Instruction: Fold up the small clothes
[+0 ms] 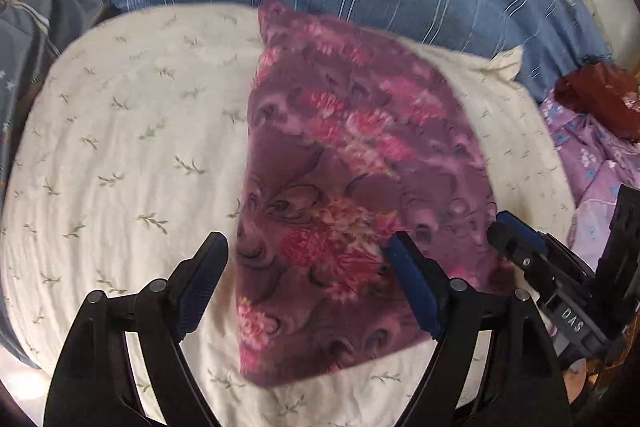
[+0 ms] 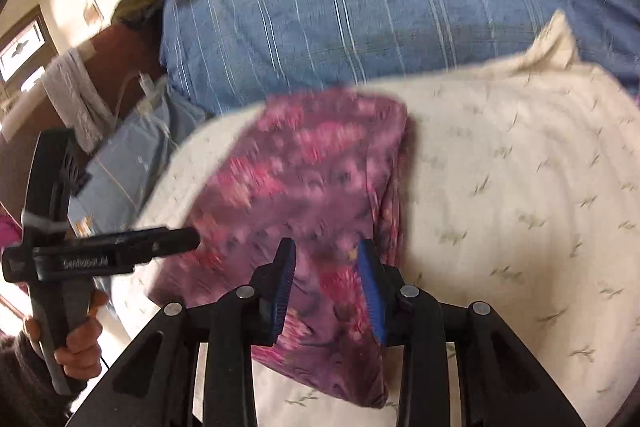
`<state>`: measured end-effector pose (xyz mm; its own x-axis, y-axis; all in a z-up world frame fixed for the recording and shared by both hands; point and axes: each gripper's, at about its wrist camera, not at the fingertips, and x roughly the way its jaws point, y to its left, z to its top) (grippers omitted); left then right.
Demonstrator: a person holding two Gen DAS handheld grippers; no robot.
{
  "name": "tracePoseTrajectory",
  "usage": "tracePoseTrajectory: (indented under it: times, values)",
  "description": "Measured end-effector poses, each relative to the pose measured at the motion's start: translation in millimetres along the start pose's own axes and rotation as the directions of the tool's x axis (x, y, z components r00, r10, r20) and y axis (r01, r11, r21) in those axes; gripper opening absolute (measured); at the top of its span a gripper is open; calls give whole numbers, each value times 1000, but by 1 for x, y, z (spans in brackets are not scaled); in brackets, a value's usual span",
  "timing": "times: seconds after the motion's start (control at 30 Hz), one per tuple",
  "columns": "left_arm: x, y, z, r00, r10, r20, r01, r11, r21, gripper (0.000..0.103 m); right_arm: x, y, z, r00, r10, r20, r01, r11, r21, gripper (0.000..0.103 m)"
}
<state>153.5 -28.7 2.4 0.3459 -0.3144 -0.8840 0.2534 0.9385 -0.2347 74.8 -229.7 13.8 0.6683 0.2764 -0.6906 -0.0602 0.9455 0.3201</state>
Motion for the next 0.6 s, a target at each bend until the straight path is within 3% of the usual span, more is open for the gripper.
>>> tracePoseTrajectory:
  times: [0.07, 0.3, 0.5, 0.6]
  values:
    - [20, 3, -4, 999, 0, -37, -1, 1000, -19, 85, 18, -5, -9, 999, -24, -40, 24, 1000, -4, 35]
    - [22, 10, -7, 1000, -20, -18, 19, 1000, -23, 91, 18, -17, -16, 999, 47, 0, -47, 997, 61, 43]
    - [23, 11, -4, 1000, -22, -21, 22, 999, -37, 93, 17, -15, -16, 999, 33, 5, -33, 996, 79, 45]
    - [18, 12, -7, 1000, -12, -29, 11, 999, -41, 93, 13, -12, -15, 1000, 12, -18, -11, 997, 81, 51]
